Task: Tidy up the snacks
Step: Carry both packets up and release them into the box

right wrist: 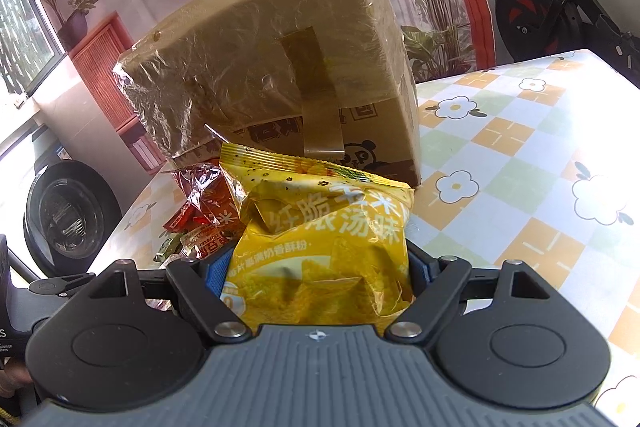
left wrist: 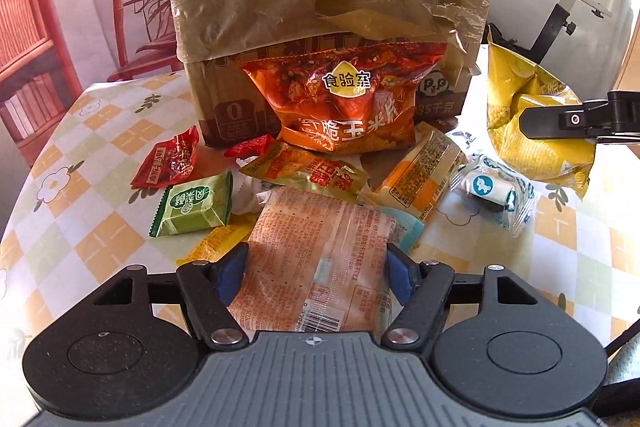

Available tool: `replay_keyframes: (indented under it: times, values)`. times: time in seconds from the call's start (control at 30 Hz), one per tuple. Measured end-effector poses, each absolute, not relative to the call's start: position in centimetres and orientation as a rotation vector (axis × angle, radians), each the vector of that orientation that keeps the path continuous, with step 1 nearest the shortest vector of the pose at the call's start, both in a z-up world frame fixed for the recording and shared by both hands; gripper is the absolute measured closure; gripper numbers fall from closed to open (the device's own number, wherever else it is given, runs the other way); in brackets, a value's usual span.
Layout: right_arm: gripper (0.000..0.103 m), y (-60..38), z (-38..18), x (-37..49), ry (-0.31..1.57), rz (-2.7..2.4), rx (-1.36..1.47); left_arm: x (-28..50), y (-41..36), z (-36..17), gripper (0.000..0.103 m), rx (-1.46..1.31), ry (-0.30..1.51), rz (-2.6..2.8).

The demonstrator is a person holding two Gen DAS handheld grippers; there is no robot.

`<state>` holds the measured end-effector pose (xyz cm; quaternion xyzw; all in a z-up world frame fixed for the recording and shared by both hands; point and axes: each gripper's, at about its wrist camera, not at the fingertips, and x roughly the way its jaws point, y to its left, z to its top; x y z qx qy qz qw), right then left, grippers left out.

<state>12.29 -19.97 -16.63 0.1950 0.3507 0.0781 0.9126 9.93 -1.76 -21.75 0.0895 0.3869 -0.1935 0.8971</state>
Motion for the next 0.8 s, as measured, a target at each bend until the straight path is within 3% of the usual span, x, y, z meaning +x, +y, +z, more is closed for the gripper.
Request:
replay_keyframes:
  times: [0.47,0.8]
  values:
    - [0.02,-17.5,-14.1,12.1,0.655,0.253,0.306,7.4,1.0,-14.3,0.03,0.007,0.617,-0.396]
    - [0.021,-18.5,-6.5,14.2,0.423,0.294,0.282,10.0,0.1,-6.4,0.03,0.02,0.39,-0.39]
